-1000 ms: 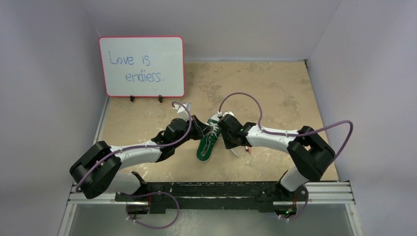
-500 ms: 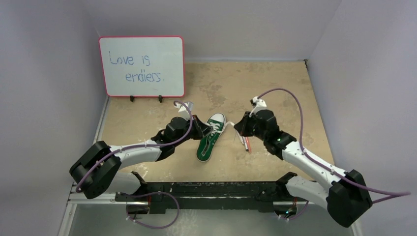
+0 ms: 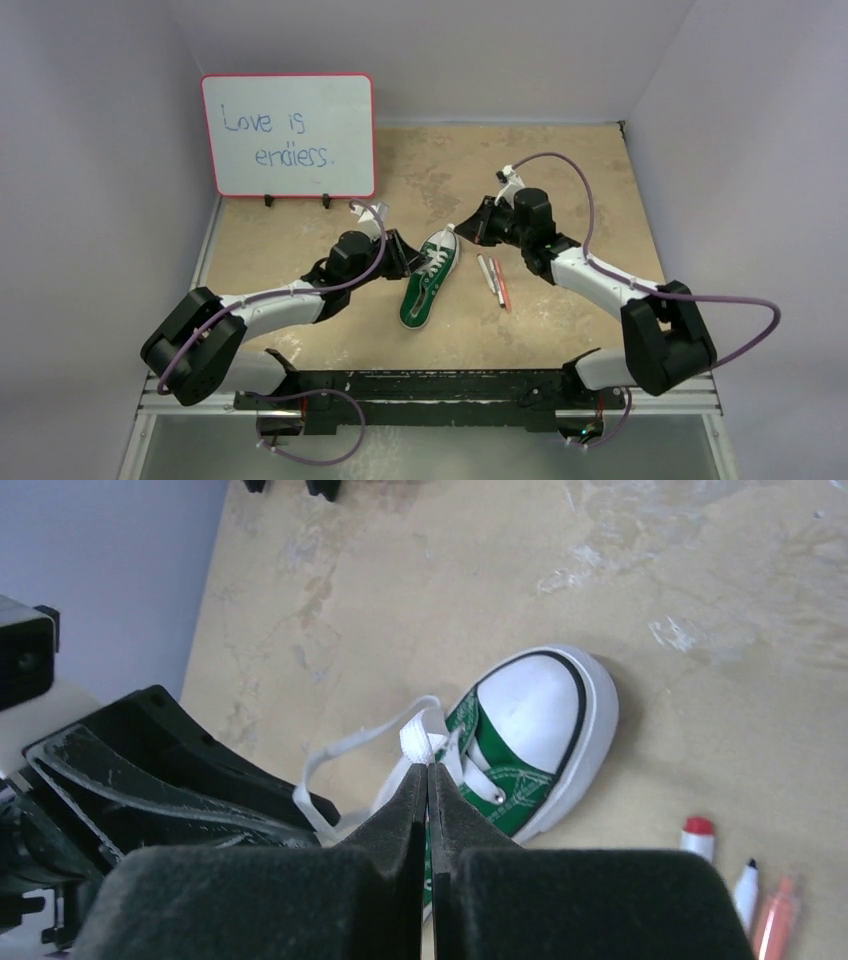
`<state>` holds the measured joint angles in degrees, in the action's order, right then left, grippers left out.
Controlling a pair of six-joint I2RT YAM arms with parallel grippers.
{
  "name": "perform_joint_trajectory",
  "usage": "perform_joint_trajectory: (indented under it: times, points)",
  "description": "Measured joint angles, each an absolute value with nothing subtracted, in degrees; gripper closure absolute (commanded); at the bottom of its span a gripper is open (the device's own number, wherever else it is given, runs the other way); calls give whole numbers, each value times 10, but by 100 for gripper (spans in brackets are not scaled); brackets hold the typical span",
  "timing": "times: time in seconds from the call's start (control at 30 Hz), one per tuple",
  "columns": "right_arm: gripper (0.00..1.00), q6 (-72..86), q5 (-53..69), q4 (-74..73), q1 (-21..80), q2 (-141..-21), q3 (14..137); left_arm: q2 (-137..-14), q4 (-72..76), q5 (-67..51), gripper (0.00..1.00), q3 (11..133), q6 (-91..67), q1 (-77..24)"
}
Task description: Tie the shoes
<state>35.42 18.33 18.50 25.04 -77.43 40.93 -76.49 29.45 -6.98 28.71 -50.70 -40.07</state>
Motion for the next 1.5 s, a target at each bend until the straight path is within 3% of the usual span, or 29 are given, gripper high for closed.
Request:
perform_joint_trajectory:
  times: [0.5,1.0,1.23,1.3,1.4,1.5]
  points:
    - [100,457,266,302,247,-896,432,-775,290,-107,66,287,-471,-383]
    - [100,648,265,494,247,-968,392,-775,264,-119,57,286,-456,-382]
    - [100,704,265,532,258,-986,372,-745,191,-89,36,286,-435,-383]
    - [100,710,265,536,263,-986,372,-724,154,-69,36,286,-431,-383]
    - [100,717,264,539,268,-986,372,-679,102,-40,45,286,-425,-383]
    - [100,721,264,539,270,-986,372,-632,88,-35,61,284,-435,-383]
